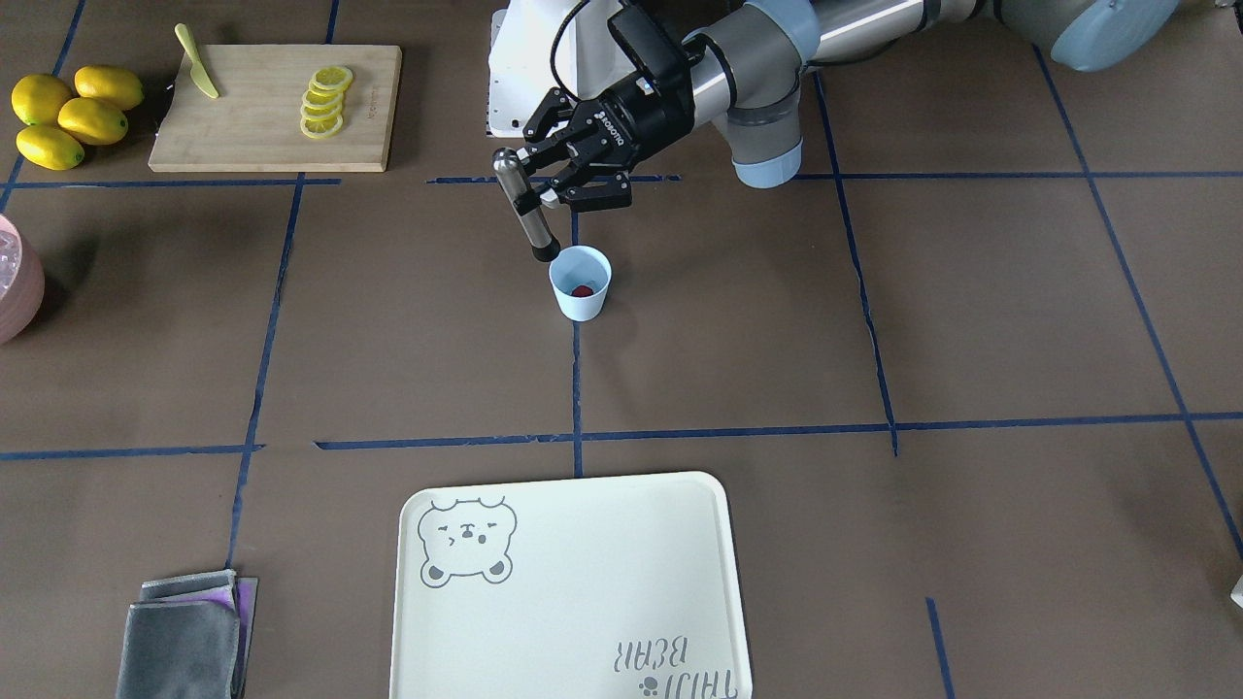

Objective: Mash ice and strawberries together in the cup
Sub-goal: 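Press the muddler down on the ice and strawberry with the left gripper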

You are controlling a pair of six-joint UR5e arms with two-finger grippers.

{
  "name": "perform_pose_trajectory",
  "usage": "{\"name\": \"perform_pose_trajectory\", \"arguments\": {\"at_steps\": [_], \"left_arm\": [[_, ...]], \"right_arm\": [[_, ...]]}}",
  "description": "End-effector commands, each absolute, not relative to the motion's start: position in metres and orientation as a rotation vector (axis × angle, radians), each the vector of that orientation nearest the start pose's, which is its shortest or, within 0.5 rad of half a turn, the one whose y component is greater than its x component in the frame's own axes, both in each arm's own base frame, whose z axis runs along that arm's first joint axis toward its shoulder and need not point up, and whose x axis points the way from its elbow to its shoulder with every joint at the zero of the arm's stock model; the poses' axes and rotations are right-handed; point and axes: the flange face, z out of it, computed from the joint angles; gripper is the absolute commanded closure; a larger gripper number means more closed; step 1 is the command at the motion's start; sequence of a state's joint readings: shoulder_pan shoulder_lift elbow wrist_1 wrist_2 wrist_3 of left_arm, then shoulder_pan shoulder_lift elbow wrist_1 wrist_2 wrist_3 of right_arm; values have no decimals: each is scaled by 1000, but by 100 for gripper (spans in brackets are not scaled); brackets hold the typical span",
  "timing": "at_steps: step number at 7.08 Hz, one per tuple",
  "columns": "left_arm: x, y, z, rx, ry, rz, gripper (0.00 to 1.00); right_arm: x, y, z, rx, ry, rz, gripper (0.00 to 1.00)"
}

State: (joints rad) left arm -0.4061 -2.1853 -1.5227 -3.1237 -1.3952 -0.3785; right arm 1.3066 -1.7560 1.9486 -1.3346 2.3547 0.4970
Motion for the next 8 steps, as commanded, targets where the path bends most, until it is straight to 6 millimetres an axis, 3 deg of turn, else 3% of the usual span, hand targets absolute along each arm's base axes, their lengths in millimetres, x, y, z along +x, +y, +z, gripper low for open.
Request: {"name": "perform_pose_trajectory", "arguments": {"at_steps": [1, 2, 6, 8], "left_arm": [[494, -375, 196, 1661, 1387, 300, 99], [505, -370, 203, 1651, 1384, 318, 99], [519, -367, 227, 1648, 1348, 318, 100], [533, -354, 237, 1651, 1337, 356, 100]], "right_arm": [[-51, -429, 527, 92, -867, 48, 0], [-51, -429, 526, 94, -867, 49, 0], [-50, -428, 527, 91, -867, 50, 0], [-51, -429, 527, 92, -867, 48, 0]]}}
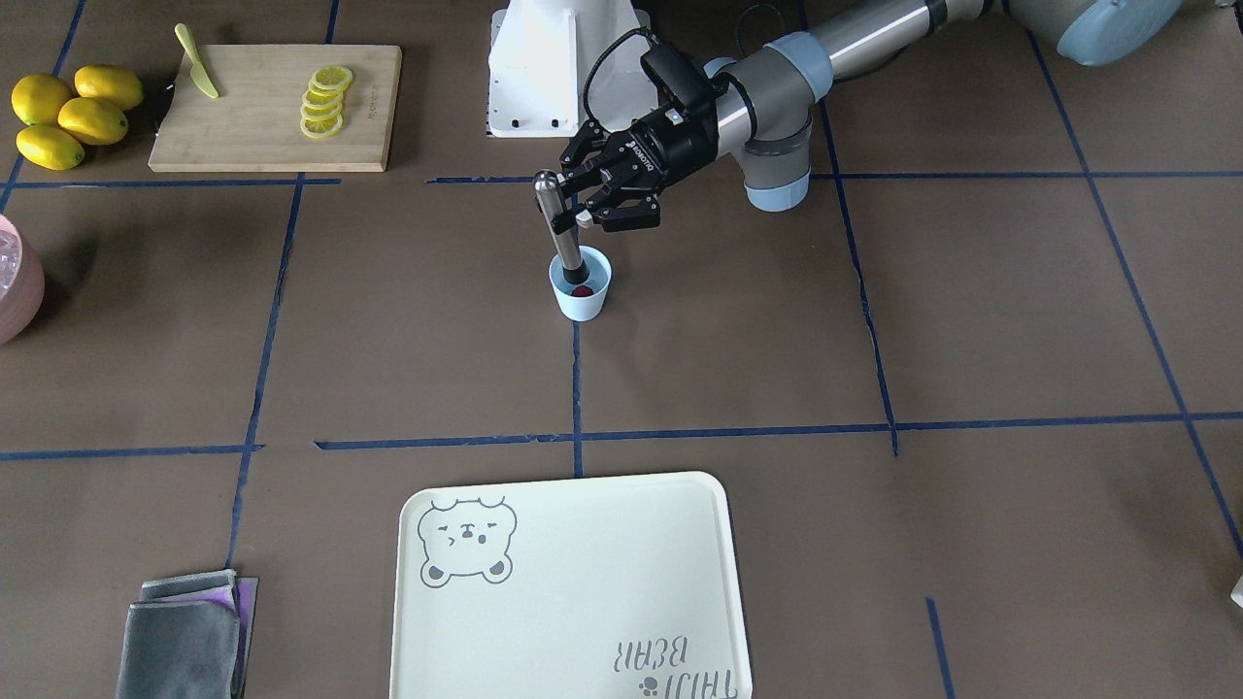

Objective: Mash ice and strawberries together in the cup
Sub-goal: 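Press the muddler down on the ice and strawberry with the left gripper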

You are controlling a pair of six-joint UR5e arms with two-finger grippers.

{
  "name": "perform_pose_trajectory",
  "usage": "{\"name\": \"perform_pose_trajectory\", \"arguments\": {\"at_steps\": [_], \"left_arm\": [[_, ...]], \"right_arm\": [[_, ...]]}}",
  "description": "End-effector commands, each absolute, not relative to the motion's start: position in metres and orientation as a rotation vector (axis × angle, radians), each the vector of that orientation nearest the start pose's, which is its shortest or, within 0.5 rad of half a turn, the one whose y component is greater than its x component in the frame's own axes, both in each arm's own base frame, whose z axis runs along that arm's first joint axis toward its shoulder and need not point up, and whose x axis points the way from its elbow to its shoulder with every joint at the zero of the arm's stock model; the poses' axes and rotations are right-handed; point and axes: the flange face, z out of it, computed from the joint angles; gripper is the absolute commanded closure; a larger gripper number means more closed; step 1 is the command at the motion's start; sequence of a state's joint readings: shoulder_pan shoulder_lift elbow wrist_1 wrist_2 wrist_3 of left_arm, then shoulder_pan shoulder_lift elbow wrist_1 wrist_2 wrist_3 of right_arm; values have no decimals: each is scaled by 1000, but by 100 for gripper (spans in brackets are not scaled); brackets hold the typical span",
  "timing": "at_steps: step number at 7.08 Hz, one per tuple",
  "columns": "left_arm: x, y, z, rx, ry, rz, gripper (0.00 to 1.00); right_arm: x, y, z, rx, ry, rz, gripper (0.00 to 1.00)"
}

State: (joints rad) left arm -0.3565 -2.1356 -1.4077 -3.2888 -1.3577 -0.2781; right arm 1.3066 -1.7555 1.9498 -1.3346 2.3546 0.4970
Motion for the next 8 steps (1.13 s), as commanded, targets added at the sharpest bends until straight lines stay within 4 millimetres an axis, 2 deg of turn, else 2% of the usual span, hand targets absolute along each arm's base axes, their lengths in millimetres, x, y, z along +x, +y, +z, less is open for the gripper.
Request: {"name": "perform_pose_trajectory", "arguments": {"at_steps": [1, 4, 6, 7, 8], "left_arm": [[540, -348, 245, 1649, 1344, 366, 100], [544, -346, 255, 1646, 1347, 372, 100], [543, -345, 249, 1652, 1355, 368, 100], [541, -345, 240, 1664, 1366, 358, 100], [524, -346, 195, 1705, 1397, 299, 100]], "right_arm": [[-51, -429, 527, 93, -867, 49, 0], [-50, -428, 528, 90, -866, 51, 0], [-51, -428, 528, 89, -867, 50, 1], [-51, -428, 528, 89, -867, 50, 0], [-50, -428, 528, 90, -867, 52, 0]]}}
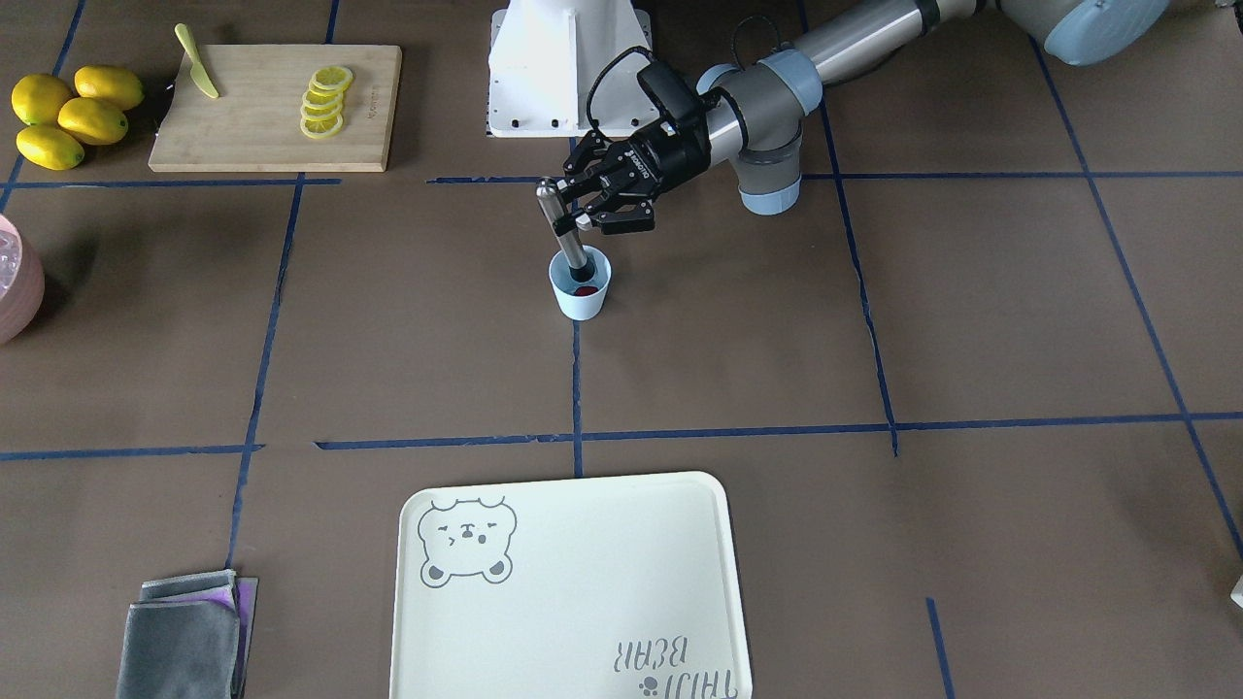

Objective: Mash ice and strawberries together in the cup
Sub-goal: 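Press the muddler down on the ice and strawberry with the left gripper, then lift the muddler out of the cup and withdraw the left arm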

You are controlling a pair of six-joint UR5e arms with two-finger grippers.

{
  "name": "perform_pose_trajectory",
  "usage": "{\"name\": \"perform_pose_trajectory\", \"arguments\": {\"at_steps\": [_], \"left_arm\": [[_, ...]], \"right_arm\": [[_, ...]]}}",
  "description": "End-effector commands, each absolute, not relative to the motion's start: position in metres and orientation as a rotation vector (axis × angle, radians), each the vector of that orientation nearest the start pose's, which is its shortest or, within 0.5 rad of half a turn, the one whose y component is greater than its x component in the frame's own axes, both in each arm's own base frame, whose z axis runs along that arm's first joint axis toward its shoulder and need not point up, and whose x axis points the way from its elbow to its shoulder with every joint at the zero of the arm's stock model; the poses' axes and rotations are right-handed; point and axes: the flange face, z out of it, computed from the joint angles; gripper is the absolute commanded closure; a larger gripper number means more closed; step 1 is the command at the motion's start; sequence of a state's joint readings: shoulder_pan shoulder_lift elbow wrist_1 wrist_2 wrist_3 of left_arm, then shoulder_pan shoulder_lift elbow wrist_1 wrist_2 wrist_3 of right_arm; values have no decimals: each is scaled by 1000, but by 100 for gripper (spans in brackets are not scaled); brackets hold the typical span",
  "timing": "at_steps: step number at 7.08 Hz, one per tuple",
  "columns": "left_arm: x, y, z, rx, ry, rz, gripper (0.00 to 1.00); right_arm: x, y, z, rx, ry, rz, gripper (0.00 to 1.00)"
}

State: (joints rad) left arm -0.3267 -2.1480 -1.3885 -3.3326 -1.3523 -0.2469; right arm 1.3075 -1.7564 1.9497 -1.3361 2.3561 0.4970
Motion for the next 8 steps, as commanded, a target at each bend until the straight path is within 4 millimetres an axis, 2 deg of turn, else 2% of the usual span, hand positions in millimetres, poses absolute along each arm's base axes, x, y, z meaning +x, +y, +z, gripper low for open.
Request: {"name": "perform_pose_trajectory", "arguments": {"at_steps": [1, 2, 3, 6, 7, 8], "left_arm": [[511, -349, 175, 1695, 1338, 238, 100], [506, -353, 161, 1664, 1275, 238, 100], [492, -358, 140, 1642, 1229, 250, 100], [462, -378, 108, 1372, 1000, 310, 100], [451, -395, 121, 1333, 910, 315, 100], [443, -412, 158, 1272, 808, 333, 100]], "right_arm": [[-49, -428, 527, 92, -868, 52, 1], [-49, -428, 528, 91, -867, 53, 1], [-49, -428, 528, 89, -867, 54, 0], [-49, -428, 528, 90, -866, 54, 0], [-49, -428, 528, 91, -865, 55, 0], [-49, -429, 529, 91, -864, 54, 0]]}}
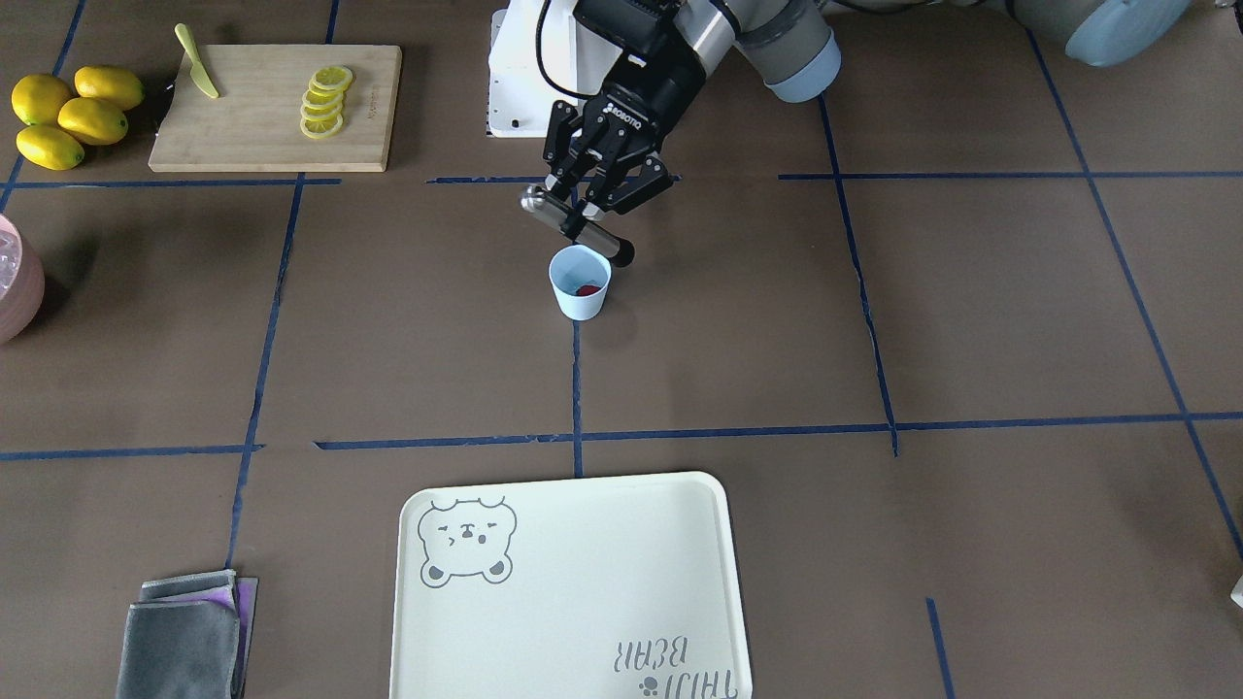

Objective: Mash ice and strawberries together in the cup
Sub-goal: 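Lift the muddler out of the cup and withdraw the left arm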

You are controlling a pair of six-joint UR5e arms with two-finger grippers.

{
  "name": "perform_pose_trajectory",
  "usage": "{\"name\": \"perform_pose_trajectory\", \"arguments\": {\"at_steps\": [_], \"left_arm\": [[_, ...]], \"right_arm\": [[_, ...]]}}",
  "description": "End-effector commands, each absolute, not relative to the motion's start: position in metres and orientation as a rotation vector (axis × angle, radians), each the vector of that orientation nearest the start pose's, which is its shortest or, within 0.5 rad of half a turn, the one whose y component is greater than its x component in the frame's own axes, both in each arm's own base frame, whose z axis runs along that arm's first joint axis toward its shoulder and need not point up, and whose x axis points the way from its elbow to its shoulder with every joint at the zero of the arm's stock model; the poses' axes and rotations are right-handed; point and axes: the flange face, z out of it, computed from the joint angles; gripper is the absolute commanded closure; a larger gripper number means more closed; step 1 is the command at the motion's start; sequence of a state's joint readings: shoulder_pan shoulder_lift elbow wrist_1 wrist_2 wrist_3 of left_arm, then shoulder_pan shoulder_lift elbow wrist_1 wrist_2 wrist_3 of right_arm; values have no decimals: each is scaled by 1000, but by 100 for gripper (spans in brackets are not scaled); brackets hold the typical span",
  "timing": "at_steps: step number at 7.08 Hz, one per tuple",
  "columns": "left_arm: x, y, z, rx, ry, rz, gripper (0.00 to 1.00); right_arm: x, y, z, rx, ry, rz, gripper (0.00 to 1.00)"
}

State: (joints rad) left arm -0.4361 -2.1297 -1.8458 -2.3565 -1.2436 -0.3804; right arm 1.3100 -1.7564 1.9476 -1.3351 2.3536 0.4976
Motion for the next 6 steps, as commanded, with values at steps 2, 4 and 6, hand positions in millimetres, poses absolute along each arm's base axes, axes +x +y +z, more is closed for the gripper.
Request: {"name": "perform_pose_trajectory", "arguments": {"at_steps": [2, 4, 6], "left_arm": [[404, -462, 224, 1069, 702, 389, 100], [323, -511, 287, 721, 781, 360, 100], [203, -527, 407, 458, 817, 245, 100]], "right_arm": [[-49, -429, 528, 92, -863, 56, 0], [-47, -428, 528, 95, -864, 58, 0], [-43, -425, 529, 95, -862, 65, 0]]}}
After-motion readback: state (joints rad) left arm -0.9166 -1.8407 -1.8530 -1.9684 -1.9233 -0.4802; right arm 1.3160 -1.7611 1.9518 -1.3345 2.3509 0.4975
